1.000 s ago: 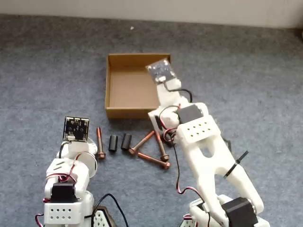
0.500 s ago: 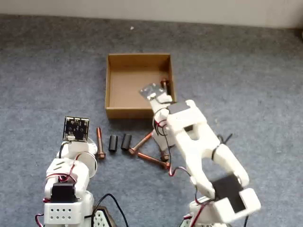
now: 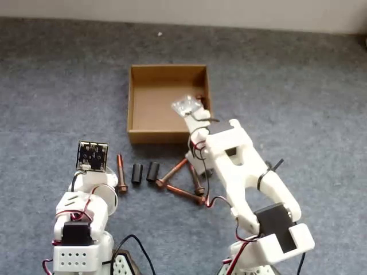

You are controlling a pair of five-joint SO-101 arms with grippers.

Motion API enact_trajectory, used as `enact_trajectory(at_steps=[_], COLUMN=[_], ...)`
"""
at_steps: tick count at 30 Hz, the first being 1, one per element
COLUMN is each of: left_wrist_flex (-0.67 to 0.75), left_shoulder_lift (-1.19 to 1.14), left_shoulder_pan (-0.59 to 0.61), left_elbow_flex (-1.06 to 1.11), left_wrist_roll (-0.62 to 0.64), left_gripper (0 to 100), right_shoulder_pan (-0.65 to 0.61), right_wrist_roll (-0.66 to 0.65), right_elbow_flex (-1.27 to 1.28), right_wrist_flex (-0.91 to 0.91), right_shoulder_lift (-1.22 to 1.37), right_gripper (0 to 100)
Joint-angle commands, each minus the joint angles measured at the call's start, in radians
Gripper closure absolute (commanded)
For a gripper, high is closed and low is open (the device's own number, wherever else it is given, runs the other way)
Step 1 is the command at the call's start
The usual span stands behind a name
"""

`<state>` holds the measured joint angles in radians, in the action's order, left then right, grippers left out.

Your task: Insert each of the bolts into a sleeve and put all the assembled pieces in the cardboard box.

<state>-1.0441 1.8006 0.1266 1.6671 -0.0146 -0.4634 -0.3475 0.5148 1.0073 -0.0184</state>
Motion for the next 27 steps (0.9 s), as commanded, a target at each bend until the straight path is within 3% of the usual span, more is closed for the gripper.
enact_trajectory(at_steps=[1, 27], left_wrist_flex=[0.018, 0.018], left_shoulder_lift=[0.008, 0.008], left_shoulder_pan=[0.013, 0.013], left_elbow_flex=[-0.004, -0.002], left_wrist_roll=[-0.015, -0.015], left_gripper=[99, 99], right_shoulder_pan=[0.016, 0.013], right_wrist_roll=[-0.011, -0.012], right_elbow_flex=[-0.025, 0.094], right_wrist_flex=[-0.028, -0.035], right_shoulder_lift=[-0.002, -0.002], right_gripper=[87.8, 87.9])
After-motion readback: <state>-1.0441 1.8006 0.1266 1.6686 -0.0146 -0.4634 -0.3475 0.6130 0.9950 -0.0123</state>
